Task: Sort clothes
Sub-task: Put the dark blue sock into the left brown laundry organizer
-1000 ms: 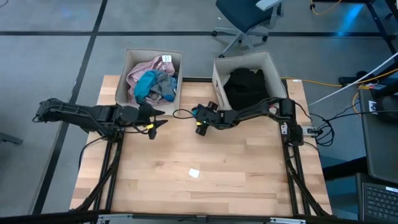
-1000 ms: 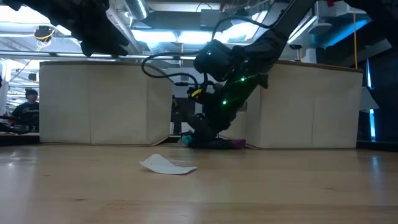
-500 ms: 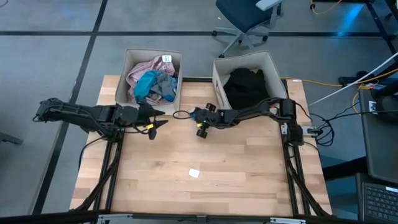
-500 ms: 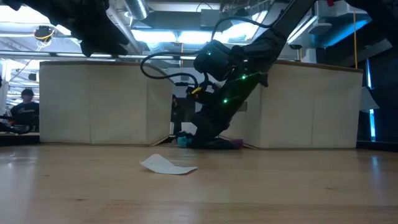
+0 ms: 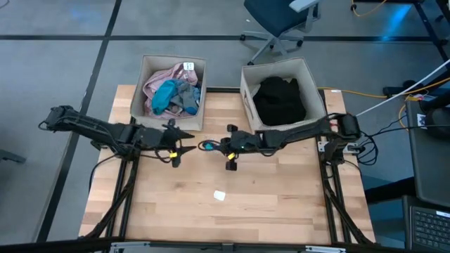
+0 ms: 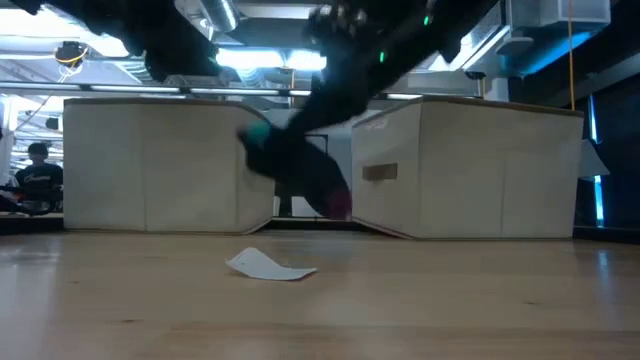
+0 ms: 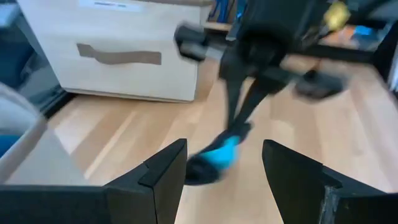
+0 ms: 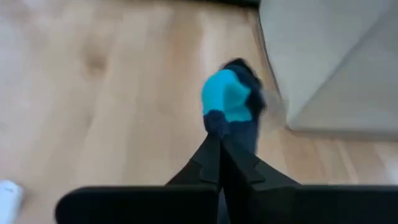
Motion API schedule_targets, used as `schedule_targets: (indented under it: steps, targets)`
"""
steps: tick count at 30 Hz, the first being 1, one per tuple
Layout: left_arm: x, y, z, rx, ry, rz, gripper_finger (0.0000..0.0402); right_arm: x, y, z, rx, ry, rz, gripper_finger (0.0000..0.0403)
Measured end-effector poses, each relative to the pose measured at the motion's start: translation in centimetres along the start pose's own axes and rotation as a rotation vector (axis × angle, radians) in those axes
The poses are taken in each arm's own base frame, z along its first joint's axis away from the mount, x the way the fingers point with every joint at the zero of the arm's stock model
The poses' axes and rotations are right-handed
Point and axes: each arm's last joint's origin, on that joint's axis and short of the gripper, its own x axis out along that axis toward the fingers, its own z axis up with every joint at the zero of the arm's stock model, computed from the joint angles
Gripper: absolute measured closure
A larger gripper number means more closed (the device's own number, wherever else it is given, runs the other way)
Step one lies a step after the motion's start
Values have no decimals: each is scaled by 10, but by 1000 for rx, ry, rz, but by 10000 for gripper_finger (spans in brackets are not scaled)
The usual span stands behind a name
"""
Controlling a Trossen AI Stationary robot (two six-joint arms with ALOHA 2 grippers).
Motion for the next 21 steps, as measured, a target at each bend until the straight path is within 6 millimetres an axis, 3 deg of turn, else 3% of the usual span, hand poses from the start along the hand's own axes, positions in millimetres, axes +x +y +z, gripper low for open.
schedule_targets:
  steps: [9,21]
  targets:
    - [33,-15,-12,122,54,1,202,-7,1,11,0,-74,32,400]
    - [60,-25,-26,209,99,-4,203,-9,1,20,12,-176,71,401]
